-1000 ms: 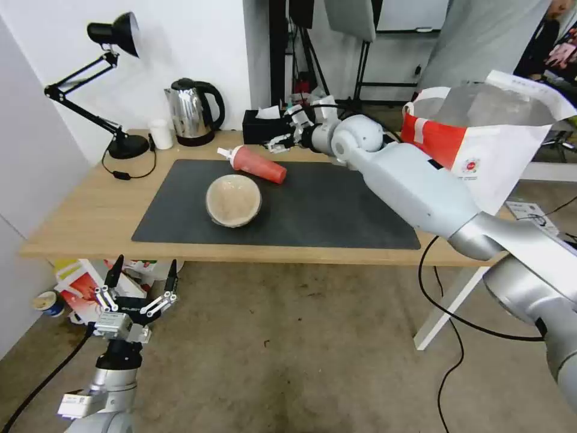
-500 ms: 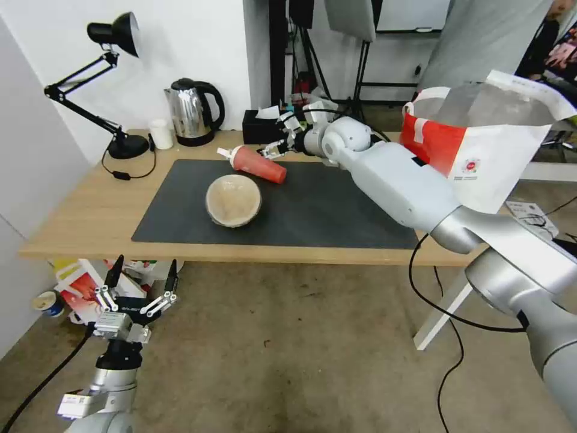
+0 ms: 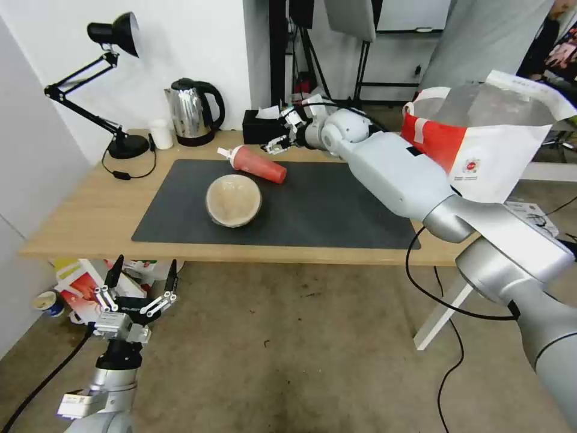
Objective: Pick up the trash from the table and place it into the takeout bag.
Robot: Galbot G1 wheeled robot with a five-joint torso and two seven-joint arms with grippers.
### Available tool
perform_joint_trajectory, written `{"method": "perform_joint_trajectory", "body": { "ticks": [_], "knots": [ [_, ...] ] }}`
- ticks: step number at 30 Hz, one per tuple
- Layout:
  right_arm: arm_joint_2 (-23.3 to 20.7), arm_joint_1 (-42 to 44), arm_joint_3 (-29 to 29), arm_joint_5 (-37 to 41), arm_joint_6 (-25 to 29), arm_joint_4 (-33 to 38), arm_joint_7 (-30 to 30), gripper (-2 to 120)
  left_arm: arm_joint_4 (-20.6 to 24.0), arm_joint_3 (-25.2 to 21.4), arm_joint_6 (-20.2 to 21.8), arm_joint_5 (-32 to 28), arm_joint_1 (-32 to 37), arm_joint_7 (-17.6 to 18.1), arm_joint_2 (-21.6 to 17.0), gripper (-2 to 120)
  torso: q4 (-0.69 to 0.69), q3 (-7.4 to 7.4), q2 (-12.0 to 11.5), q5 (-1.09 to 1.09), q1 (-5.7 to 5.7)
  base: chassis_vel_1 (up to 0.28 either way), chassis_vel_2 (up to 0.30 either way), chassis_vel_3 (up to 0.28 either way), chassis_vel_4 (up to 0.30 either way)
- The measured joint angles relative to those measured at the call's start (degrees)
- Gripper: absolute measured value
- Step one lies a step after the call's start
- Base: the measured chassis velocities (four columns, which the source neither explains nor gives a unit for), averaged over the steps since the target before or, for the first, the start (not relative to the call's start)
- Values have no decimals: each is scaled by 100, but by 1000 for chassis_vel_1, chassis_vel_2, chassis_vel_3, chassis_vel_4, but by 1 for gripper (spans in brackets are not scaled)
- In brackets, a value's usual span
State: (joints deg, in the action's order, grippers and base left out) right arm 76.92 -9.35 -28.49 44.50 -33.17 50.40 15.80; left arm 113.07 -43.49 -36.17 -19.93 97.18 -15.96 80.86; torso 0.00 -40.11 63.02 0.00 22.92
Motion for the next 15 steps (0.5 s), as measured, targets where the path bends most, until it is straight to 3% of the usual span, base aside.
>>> {"method": "perform_joint_trajectory", "body": {
  "ticks": [15],
  "knots": [
    [153, 45, 71, -385, -25, -486, 279, 100, 0, 0, 0, 0, 1, 0, 0, 100, -1, 0, 0, 0, 0, 0, 0, 0, 0]
  ]
}}
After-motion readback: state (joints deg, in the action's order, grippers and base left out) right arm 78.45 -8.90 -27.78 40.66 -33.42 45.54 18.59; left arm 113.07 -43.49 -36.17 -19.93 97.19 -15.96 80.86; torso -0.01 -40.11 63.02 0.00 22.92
